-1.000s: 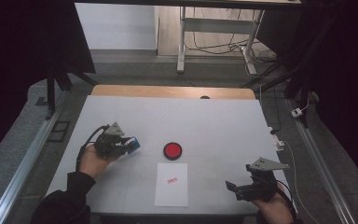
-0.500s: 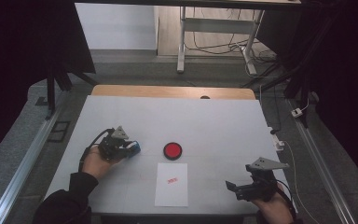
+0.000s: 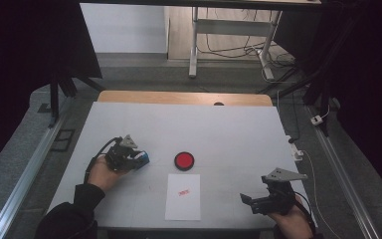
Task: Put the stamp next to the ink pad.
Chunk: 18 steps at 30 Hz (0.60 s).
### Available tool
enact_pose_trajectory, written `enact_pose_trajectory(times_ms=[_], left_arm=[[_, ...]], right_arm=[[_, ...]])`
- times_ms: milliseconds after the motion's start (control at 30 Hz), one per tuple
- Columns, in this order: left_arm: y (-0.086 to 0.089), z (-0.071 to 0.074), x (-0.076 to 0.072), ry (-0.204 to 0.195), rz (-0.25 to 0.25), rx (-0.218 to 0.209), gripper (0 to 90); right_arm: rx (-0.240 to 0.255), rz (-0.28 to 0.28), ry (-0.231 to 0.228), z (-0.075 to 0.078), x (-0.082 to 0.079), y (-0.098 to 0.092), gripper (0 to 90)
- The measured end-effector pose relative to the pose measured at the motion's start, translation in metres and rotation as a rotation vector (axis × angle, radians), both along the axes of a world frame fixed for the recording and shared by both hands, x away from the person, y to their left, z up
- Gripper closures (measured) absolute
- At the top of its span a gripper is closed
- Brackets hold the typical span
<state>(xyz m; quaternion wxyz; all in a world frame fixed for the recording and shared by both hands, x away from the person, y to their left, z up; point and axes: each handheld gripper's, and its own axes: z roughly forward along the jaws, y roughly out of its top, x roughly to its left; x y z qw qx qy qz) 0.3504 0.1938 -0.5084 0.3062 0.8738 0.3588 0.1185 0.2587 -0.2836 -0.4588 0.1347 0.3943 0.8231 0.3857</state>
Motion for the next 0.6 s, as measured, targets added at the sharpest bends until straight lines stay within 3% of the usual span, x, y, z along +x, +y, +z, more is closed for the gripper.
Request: enact_pose_trajectory(times_ms=[600], left_arm=[[0.01,0.018,-0.006,0.016,0.05,-0.12,20.4]], right_arm=[[-0.009,0.01,0.004,0.0,0.0,0.001,0.0]])
